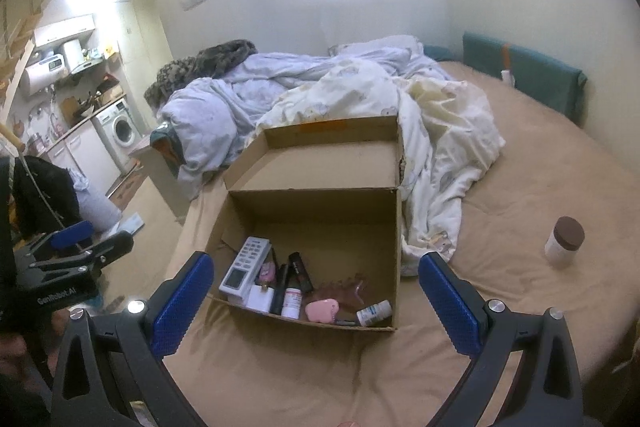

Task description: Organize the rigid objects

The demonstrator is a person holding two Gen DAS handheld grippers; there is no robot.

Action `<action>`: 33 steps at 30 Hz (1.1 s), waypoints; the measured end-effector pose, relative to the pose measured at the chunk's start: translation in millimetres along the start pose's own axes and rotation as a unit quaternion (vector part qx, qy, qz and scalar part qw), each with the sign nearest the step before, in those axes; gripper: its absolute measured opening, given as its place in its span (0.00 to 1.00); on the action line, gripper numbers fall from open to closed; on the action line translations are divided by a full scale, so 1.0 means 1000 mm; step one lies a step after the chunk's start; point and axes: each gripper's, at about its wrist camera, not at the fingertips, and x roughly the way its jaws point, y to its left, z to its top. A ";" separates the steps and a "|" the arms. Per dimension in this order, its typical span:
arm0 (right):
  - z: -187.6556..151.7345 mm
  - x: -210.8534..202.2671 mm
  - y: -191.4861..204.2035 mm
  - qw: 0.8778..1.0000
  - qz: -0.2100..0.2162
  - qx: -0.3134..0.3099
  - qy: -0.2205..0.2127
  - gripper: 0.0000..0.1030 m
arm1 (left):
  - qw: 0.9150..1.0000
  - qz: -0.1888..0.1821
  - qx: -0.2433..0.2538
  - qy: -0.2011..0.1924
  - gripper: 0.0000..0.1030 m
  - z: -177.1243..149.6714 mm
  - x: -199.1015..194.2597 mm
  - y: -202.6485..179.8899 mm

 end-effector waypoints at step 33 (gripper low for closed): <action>-0.024 0.022 -0.002 0.999 -0.041 0.003 0.019 1.00 | 1.000 0.013 -0.009 0.012 0.99 -0.019 0.018 0.003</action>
